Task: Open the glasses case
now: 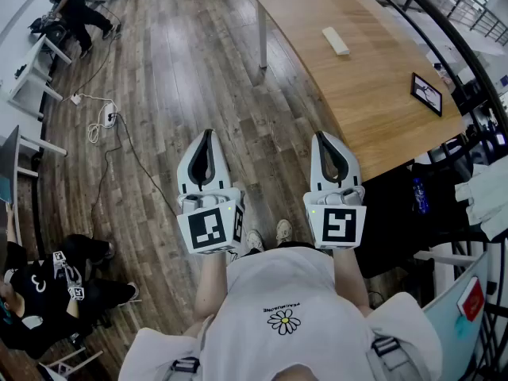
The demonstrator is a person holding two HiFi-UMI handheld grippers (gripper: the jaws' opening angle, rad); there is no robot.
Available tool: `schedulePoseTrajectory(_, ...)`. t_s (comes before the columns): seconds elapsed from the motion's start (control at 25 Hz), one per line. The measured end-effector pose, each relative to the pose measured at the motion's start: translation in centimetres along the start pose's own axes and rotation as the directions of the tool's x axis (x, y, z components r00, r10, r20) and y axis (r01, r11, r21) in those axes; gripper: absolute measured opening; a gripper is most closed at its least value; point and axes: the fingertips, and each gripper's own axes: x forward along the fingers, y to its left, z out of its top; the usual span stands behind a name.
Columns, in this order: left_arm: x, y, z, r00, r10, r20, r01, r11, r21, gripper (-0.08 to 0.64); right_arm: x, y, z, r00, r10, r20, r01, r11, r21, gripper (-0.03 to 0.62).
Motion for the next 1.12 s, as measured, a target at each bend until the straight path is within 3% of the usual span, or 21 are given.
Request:
schedulePoseTrajectory(0.76, 2.3, -3.8, 0.4, 1.000, -0.014, 0.026, 0.014, 1.000, 0.015, 0.016, 0.0, -3.7, -1.4, 0.998, 0.028, 0.048, -0.029, 0.999, 0.029, 0.006)
schedulePoseTrajectory(0.96, 3.2, -3.8, 0.8, 0.998, 0.008, 0.066, -0.002, 0.996, -0.094, 0.016, 1.3, -3.9, -0.5, 0.990, 0.069, 0.119, -0.067, 0.998, -0.016, 0.006)
schedulePoseTrajectory(1.12, 4.0, -3.7, 0.4, 0.998, 0.026, 0.052, -0.022, 0.997, -0.076, 0.015, 2.0, -4.1, -0.7, 0.984, 0.121, 0.132, -0.123, 0.992, 0.001, 0.006)
